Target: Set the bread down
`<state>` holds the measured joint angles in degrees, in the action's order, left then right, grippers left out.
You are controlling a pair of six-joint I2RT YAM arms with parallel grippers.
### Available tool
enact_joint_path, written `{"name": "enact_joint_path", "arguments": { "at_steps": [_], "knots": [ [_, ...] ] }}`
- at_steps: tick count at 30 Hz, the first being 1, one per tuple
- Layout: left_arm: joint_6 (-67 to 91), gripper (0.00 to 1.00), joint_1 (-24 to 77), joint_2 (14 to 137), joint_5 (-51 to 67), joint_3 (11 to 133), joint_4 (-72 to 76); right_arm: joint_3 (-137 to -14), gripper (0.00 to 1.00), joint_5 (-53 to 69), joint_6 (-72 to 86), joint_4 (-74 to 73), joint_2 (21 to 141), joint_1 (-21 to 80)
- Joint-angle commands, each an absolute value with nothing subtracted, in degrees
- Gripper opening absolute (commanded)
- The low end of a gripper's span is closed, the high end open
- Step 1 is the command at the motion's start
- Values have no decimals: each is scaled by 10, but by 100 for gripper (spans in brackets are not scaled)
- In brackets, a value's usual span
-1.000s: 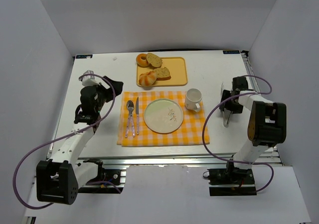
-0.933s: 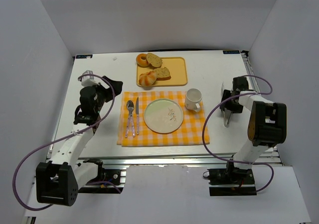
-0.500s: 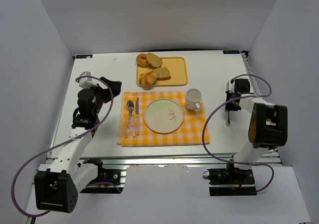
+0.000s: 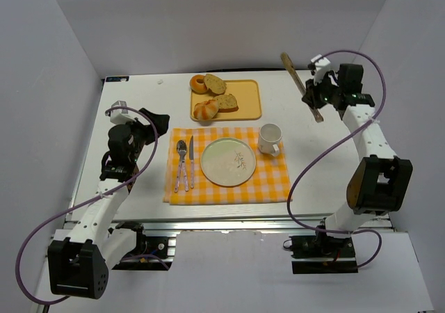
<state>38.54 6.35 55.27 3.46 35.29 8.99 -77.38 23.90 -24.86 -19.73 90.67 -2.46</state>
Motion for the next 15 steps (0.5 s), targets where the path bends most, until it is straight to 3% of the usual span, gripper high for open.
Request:
{"name": "enact_joint_path", "arguments": {
  "at_steps": [1,7,15],
  "knots": [
    [380,98,65,543,40,374,84,-848,30,325,-324,-255,948,21],
    [379,98,66,533,31,374,76,-979,40,314,-339,-279,1025,87],
    [374,98,65,516,13,373,55,-1120,41,286,-391,-332,1127,143]
  ]
}}
